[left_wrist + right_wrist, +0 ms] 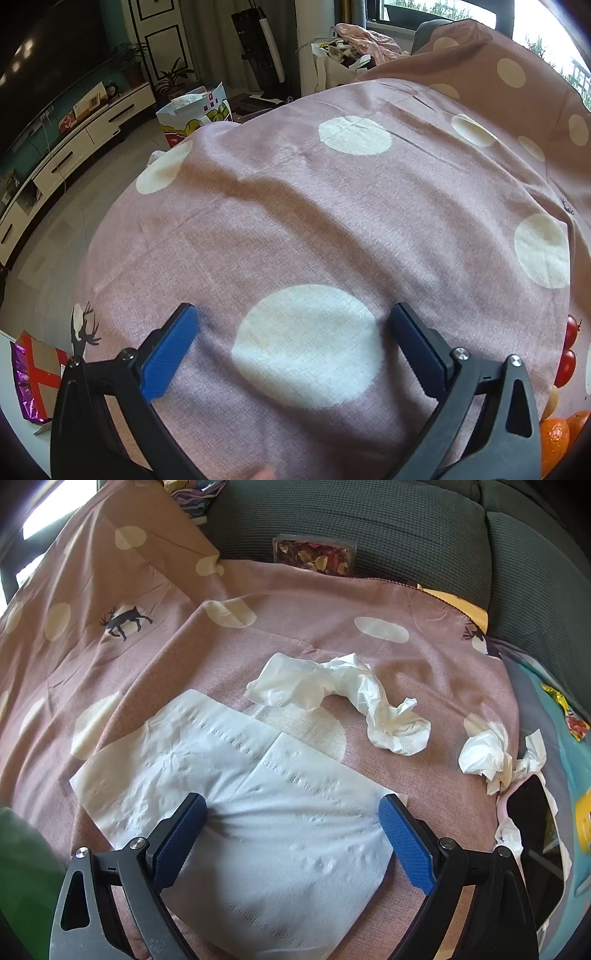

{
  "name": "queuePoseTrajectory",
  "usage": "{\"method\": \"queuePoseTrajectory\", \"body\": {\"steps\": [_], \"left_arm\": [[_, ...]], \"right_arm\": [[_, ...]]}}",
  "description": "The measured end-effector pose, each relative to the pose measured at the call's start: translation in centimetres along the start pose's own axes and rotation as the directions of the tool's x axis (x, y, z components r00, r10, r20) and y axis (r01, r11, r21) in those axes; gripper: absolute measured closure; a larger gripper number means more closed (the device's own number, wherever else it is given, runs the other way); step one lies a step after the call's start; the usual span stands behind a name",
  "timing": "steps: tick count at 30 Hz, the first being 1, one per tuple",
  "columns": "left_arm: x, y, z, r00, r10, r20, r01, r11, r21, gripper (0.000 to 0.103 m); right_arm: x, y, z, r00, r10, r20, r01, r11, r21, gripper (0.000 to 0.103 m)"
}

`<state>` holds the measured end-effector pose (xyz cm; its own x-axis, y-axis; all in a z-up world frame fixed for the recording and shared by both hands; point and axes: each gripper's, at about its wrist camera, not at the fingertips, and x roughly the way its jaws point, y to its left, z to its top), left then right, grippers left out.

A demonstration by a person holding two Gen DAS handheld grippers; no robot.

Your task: Organize fruits

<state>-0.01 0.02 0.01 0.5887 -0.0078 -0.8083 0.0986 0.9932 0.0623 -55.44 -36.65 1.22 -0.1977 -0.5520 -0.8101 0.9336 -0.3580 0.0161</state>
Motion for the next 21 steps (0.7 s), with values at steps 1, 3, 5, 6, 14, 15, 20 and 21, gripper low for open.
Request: {"method": "queuePoseTrajectory", "body": {"steps": [1, 3, 5, 6, 14, 15, 20, 21], "left_arm": [[0.0, 0.0, 0.0, 1.0, 0.001, 0.002, -0.001, 1.0, 0.001, 0.0], [-0.1, 0.0, 0.0, 1.0, 0.002, 0.001, -0.002, 1.0, 0.002, 0.0], [-0.2, 0.1, -0.1, 1.0, 0.0, 0.0, 0.0, 1.0, 0.002, 0.0], [-0.2, 0.1, -0.2, 1.0, -0.003, -0.002, 0.003, 1.0, 0.002, 0.0], [-2.4, 0.1, -0.4, 0.991, -0.122, -0.051, 0.127, 0.988, 0.089, 0.004], [-3.2, 0.2, -0.1, 0.986, -0.161, -0.034, 0.163, 0.983, 0.086, 0.004], [-8.9, -0.3, -0.1, 0.943, -0.321, 0.091, 0.306, 0.941, 0.145, 0.004], [-9.7, -0.7, -0.3, 0.93, -0.358, 0.087, 0.34, 0.925, 0.169, 0.004]], "right_arm": [[0.0, 0.0, 0.0, 1.0, -0.002, 0.0, 0.002, 1.0, -0.001, 0.009], [0.0, 0.0, 0.0, 1.0, -0.001, 0.0, 0.001, 1.0, -0.001, 0.009], [0.0, 0.0, 0.0, 1.0, 0.002, 0.002, -0.002, 1.0, 0.001, 0.009], [0.0, 0.0, 0.0, 1.0, 0.002, 0.0, -0.002, 1.0, 0.002, 0.009], [-0.3, -0.5, -0.1, 1.0, 0.004, -0.024, -0.003, 1.0, 0.031, 0.002], [-0.8, -0.8, -0.1, 0.999, 0.027, -0.031, -0.025, 0.999, 0.044, 0.002], [-6.7, -0.1, 0.6, 0.992, 0.089, 0.089, -0.086, 0.996, -0.036, 0.004], [-9.3, 0.6, 0.4, 0.982, 0.107, 0.156, -0.095, 0.992, -0.081, 0.004]]}}
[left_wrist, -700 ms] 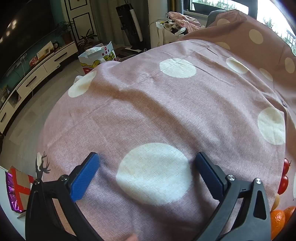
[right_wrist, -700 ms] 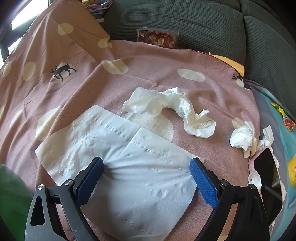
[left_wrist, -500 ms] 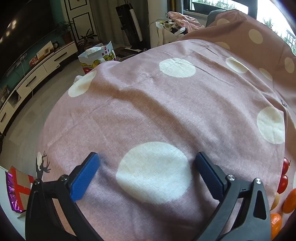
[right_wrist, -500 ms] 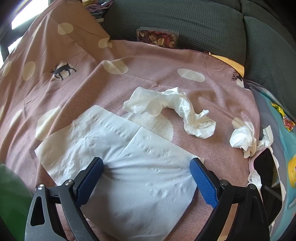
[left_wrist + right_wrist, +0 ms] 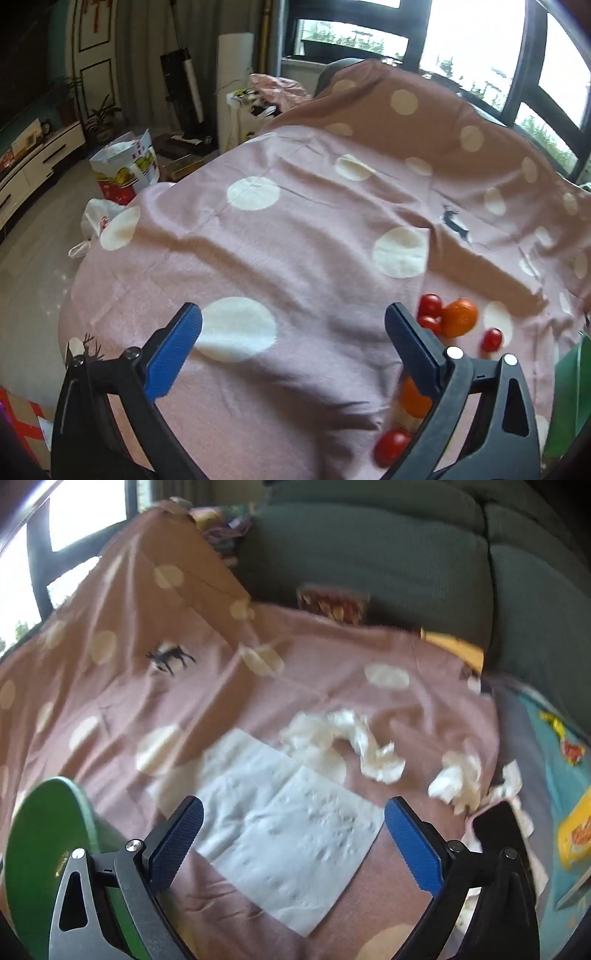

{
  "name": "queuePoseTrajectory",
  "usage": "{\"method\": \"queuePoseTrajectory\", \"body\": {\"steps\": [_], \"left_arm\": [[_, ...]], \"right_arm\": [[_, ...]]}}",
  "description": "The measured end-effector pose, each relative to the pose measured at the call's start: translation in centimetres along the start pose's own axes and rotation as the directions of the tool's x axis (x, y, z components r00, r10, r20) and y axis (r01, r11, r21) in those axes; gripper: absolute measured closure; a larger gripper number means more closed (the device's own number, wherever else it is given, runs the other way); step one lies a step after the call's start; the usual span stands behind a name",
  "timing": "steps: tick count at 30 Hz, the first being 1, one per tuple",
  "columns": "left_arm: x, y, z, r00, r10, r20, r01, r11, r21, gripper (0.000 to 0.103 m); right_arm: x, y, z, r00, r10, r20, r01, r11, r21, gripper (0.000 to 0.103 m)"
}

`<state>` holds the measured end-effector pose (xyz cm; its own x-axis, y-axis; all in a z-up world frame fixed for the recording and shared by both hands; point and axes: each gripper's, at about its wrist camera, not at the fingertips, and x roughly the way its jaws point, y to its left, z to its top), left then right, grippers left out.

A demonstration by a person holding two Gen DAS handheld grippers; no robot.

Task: Organize fruits
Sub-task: 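Move the right tool over the fruits toward the green lime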

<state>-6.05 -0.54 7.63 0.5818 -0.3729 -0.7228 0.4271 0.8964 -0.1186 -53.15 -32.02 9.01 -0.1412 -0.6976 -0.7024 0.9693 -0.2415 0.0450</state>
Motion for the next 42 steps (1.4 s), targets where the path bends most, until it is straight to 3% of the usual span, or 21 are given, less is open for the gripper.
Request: {"method": "queuePoseTrajectory", "body": {"steps": [3, 5, 8, 10, 13, 15, 19, 23, 26, 29, 30, 33, 34, 37, 42], "left_arm": [[-1.2, -1.8, -0.2, 0.995, -0.095, -0.014, 0.096, 0.994, 0.059, 0.004], [-1.7, -3.0, -0.6, 0.993, -0.119, -0.016, 0.12, 0.988, 0.094, 0.004], [-2.0, -4.0, -1.2, 0.984, -0.168, -0.051, 0.173, 0.979, 0.112, 0.006], [-2.0, -4.3, -1.5, 0.97, -0.221, -0.102, 0.231, 0.968, 0.099, 0.008], [-1.7, -4.9, -2.0, 0.948, -0.281, -0.152, 0.295, 0.952, 0.084, 0.012], [-1.7, -5.4, -2.4, 0.944, -0.285, -0.168, 0.303, 0.949, 0.093, 0.014], [-1.9, -6.0, -2.5, 0.945, -0.28, -0.17, 0.301, 0.947, 0.113, 0.017], [-1.9, -6.3, -2.6, 0.937, -0.293, -0.19, 0.318, 0.941, 0.119, 0.02], [-2.0, -6.4, -2.6, 0.933, -0.305, -0.192, 0.328, 0.939, 0.106, 0.021], [-2.0, -6.7, -2.6, 0.919, -0.34, -0.2, 0.363, 0.928, 0.085, 0.021], [-2.0, -6.8, -2.7, 0.916, -0.345, -0.204, 0.368, 0.926, 0.086, 0.022], [-2.0, -7.3, -2.9, 0.915, -0.344, -0.213, 0.37, 0.924, 0.098, 0.024], [-1.9, -7.5, -3.0, 0.913, -0.346, -0.217, 0.373, 0.922, 0.1, 0.025], [-1.7, -8.1, -3.4, 0.903, -0.357, -0.24, 0.39, 0.915, 0.103, 0.027], [-2.0, -9.1, -4.0, 0.902, -0.361, -0.236, 0.399, 0.906, 0.14, 0.032]], "right_arm": [[-6.2, 2.7, 0.1, 0.984, 0.119, 0.135, -0.107, 0.99, -0.092, 0.004], [-9.1, 4.6, -0.2, 0.963, 0.22, 0.156, -0.196, 0.968, -0.155, 0.004], [-12.6, 8.4, -1.9, 0.917, 0.373, 0.138, -0.325, 0.903, -0.281, 0.007], [-14.1, 10.9, -3.1, 0.874, 0.481, 0.074, -0.433, 0.838, -0.332, 0.011], [-14.0, 14.3, -5.1, 0.775, 0.624, -0.099, -0.614, 0.707, -0.351, 0.017], [-14.0, 16.7, -6.7, 0.739, 0.646, -0.189, -0.662, 0.646, -0.38, 0.018], [-14.1, 19.8, -9.6, 0.717, 0.644, -0.268, -0.682, 0.569, -0.46, 0.025], [-13.7, 21.4, -11.3, 0.635, 0.665, -0.393, -0.765, 0.476, -0.433, 0.025], [-14.1, 22.2, -11.6, 0.609, 0.671, -0.423, -0.789, 0.458, -0.41, 0.025], [-13.0, 22.4, -11.6, 0.567, 0.689, -0.451, -0.823, 0.46, -0.333, 0.025], [-12.6, 22.8, -11.7, 0.572, 0.673, -0.469, -0.821, 0.469, -0.327, 0.025], [-12.8, 23.6, -11.7, 0.61, 0.631, -0.479, -0.792, 0.481, -0.376, 0.03], [-13.0, 23.7, -11.7, 0.605, 0.635, -0.481, -0.796, 0.47, -0.38, 0.03], [-13.2, 24.2, -11.9, 0.548, 0.651, -0.526, -0.837, 0.411, -0.362, 0.03], [-12.2, 24.0, -12.6, 0.573, 0.628, -0.527, -0.82, 0.444, -0.362, 0.034]]}}
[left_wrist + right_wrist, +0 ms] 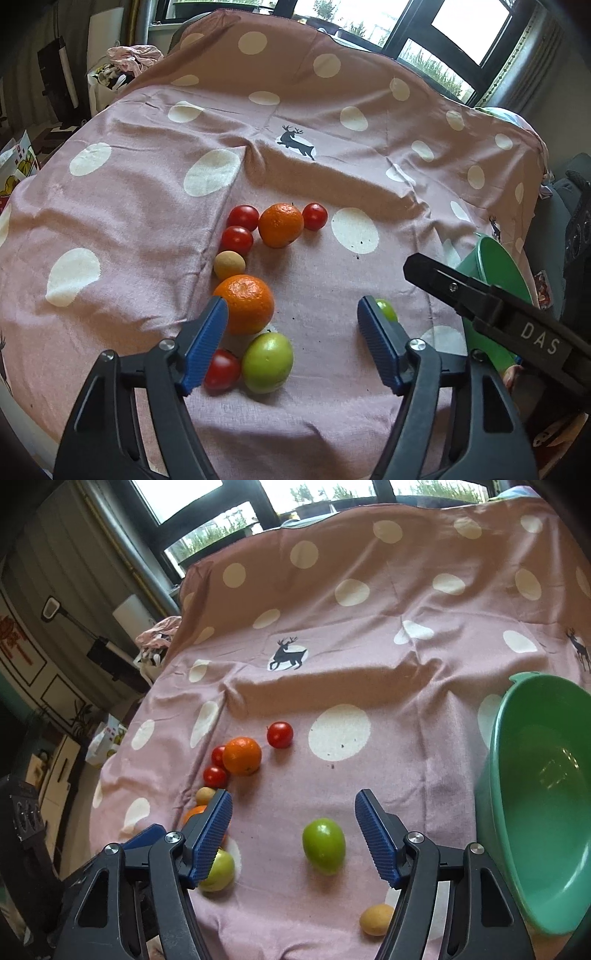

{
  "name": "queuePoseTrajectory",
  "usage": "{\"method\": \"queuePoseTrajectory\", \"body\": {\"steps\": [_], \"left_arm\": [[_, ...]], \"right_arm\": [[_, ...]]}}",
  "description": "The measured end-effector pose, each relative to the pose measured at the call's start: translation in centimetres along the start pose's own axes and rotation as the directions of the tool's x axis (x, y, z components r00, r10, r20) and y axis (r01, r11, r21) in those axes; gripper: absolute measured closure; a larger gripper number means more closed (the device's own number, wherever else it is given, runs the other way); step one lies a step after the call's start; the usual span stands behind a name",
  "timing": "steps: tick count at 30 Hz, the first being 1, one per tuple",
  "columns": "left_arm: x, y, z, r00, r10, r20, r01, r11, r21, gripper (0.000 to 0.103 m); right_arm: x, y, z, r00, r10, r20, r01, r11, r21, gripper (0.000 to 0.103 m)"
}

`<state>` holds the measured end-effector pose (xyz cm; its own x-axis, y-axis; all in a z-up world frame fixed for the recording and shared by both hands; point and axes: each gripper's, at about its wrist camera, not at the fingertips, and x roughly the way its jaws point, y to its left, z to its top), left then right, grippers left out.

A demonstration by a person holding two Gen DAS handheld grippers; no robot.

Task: Organize fruits
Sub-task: 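Move the right tool over the fruits toward the green lime, then close the right gripper around the green lime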

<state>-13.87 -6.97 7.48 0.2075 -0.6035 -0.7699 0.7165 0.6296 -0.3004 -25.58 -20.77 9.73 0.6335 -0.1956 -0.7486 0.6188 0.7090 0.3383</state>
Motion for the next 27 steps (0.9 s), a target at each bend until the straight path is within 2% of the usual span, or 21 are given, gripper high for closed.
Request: {"method": "queuePoseTrajectory", "body": {"steps": [4, 7, 11, 13, 15, 27], "left_arm": [[0.3, -1.2, -0.3, 1.0, -0.02, -0.01, 0.02, 0.999, 0.033, 0.034], [0.5, -2.2, -0.3, 1.0, -0.03, -0.002, 0.03, 0.998, 0.054, 0.034], [1.3, -3.2, -0.5, 0.996, -0.086, -0.028, 0.088, 0.994, 0.065, 0.037], [1.7, -3.7, -0.7, 0.996, -0.078, -0.035, 0.081, 0.993, 0.083, 0.038], [2.0, -4.2, -1.0, 0.998, -0.061, -0.033, 0.064, 0.993, 0.098, 0.038], [3.7, -4.8, -1.6, 0.992, -0.1, -0.08, 0.107, 0.99, 0.093, 0.04]], "right_arm": [[-0.1, -1.9, -0.7, 0.999, 0.038, 0.005, -0.038, 0.996, 0.077, 0.035], [0.0, -3.0, -0.9, 1.0, 0.022, -0.001, -0.022, 0.992, 0.126, 0.045], [-0.2, -3.3, -0.9, 1.0, 0.03, 0.008, -0.03, 0.991, 0.132, 0.046], [-0.3, -3.4, -1.0, 0.999, 0.048, 0.015, -0.05, 0.99, 0.129, 0.046], [-0.1, -3.5, -1.1, 0.999, 0.033, 0.011, -0.035, 0.99, 0.137, 0.046], [1.1, -4.3, -1.8, 0.999, 0.037, -0.034, -0.031, 0.983, 0.179, 0.046]]}}
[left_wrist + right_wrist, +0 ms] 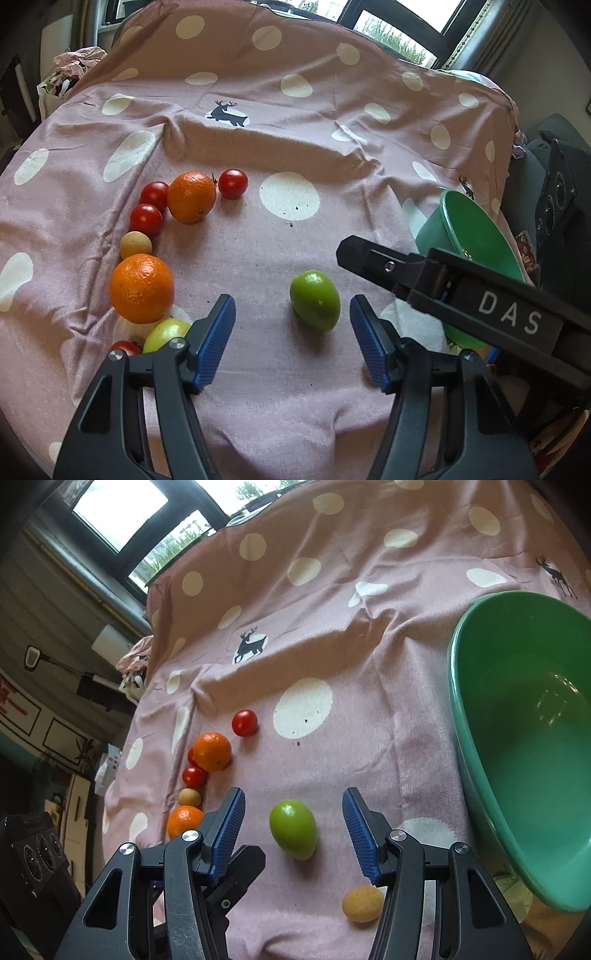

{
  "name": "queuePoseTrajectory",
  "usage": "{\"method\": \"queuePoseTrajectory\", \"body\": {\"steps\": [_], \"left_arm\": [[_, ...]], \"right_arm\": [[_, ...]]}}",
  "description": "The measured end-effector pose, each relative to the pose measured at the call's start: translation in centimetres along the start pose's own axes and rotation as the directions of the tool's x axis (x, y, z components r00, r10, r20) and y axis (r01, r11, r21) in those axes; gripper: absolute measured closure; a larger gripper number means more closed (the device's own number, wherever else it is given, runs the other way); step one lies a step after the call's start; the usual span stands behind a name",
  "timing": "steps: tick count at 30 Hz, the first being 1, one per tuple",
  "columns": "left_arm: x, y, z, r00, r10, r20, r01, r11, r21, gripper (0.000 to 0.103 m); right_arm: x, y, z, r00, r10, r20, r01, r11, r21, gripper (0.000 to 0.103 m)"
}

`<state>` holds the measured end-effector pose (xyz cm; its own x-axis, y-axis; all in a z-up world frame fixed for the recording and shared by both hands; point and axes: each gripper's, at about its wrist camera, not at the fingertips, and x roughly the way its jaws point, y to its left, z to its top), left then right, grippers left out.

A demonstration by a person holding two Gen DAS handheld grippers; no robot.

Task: Organize fruits
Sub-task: 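Close the right gripper around the green lime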

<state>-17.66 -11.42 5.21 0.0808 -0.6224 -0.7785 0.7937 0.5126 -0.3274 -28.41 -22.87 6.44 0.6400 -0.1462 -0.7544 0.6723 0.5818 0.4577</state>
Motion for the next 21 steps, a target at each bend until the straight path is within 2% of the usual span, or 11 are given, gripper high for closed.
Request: {"method": "queuePoseTrajectory", "body": {"steps": [5, 10, 14, 21], "left_arm": [[0.7, -0.4, -0.1, 1.0, 0.01, -0.023, -0.01, 1.0, 0.009, 0.044], [0.7, -0.5, -0.2, 1.0, -0.015, -0.02, 0.015, 1.0, 0.014, 0.047], [1.3, -0.3, -0.2, 0.999, -0.002, -0.038, 0.003, 1.0, 0.013, 0.048], [1.8, -0.6, -0.1, 0.999, -0.022, -0.043, 0.023, 0.999, 0.029, 0.049]], "right_arm": [[0.7, -0.2, -0.1, 0.999, 0.011, -0.031, -0.01, 1.0, 0.015, 0.046], [1.2, -0.8, -0.2, 0.998, 0.033, -0.049, -0.031, 0.999, 0.042, 0.046], [1.6, -0.9, -0.2, 0.997, 0.036, -0.062, -0.033, 0.998, 0.046, 0.046], [2.1, -1.0, -0.1, 0.997, 0.023, -0.079, -0.02, 0.999, 0.046, 0.046]]}}
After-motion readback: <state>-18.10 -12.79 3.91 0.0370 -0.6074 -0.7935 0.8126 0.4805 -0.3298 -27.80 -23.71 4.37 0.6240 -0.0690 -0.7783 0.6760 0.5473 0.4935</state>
